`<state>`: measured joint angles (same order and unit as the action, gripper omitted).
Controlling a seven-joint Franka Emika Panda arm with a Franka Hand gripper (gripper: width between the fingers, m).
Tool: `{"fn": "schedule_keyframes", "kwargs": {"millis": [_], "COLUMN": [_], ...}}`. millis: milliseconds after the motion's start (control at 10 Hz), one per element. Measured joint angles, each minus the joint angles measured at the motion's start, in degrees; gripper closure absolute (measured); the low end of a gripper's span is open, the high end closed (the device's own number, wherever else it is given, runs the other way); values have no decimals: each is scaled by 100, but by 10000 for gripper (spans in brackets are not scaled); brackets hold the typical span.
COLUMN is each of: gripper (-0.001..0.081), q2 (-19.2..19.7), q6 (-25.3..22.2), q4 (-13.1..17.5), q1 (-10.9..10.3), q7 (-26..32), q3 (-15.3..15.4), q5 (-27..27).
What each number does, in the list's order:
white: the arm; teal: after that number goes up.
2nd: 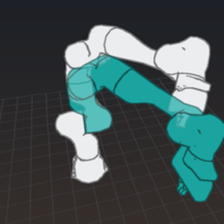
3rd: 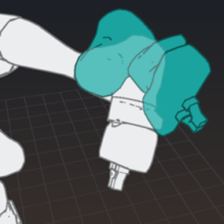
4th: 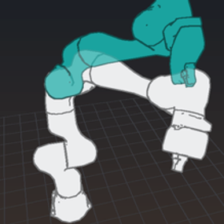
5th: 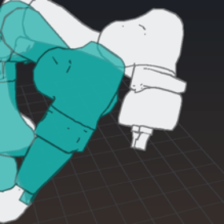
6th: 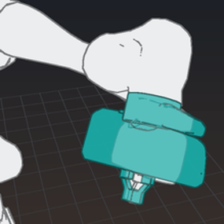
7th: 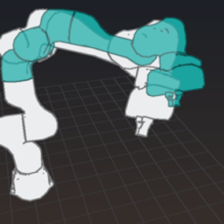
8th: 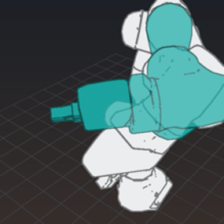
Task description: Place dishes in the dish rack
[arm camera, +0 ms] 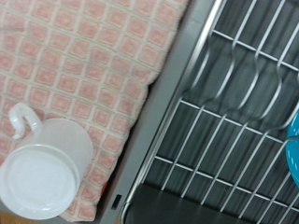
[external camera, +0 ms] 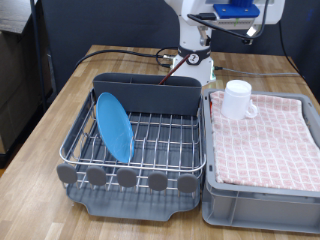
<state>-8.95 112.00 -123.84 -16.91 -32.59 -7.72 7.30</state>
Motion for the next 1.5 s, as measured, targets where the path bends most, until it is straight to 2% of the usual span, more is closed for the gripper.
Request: {"fn": "schedule_keyframes", "kwargs": {"millis": [400, 600, 1100, 1500], "gripper": [3, 3, 3, 3], "q2": [-237, -267, -176, 207], "q6": [-322, -339, -448, -649], "q4": [9, 14, -1, -43], "q1": [-225, -302, -371, -372], "q7": [-762, -1065, -957, -724], "q3": [557, 786, 1024, 1166], "q5": [-1, -60, -70, 10]}}
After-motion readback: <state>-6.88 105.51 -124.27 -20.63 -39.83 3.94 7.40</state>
